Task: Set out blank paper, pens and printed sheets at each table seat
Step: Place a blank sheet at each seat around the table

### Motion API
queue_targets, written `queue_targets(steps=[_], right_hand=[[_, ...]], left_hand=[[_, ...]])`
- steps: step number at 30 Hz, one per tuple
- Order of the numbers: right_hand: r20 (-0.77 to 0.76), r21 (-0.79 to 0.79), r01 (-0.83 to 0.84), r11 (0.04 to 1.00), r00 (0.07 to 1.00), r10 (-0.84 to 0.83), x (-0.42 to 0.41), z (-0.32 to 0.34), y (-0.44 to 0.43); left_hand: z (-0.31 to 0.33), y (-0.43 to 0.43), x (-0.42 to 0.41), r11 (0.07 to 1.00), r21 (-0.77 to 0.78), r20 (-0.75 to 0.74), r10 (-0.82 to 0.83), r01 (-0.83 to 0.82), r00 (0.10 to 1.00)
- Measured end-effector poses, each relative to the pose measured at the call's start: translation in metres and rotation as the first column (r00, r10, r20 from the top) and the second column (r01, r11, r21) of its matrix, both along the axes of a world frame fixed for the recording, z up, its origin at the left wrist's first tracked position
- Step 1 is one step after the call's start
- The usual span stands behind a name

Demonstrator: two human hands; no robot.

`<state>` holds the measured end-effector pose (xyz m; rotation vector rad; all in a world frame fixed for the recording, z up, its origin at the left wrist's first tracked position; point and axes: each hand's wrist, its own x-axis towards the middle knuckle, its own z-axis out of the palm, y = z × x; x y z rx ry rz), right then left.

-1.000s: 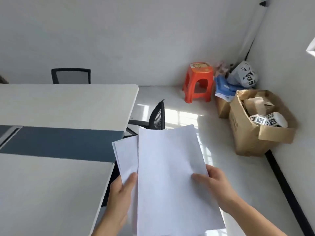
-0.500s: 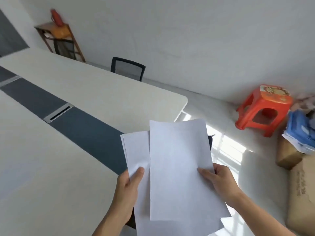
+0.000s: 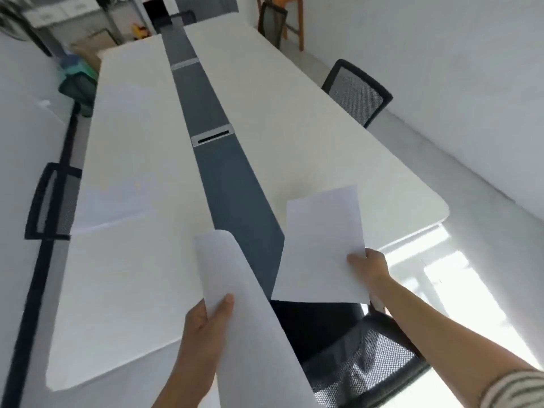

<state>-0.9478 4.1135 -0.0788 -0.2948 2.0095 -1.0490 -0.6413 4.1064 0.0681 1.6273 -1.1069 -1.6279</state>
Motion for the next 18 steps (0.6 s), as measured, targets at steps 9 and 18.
queue_targets(steps=[9,18], right_hand=[[-0.047,0.129,-0.103,0.986,0.993,0.11,-0.032,-0.035,-0.082],[0.099,0.082,-0.025,0.996,0.995,0.016,-0.04,-0.036,-0.085]], left_hand=[[0.003,0.042,0.014,0.958,0.041,0.038,0.282,-0.283,0.959],[-0.004,0.011,0.005,0.984,0.037,-0.035,0.178,-0.177,0.983]])
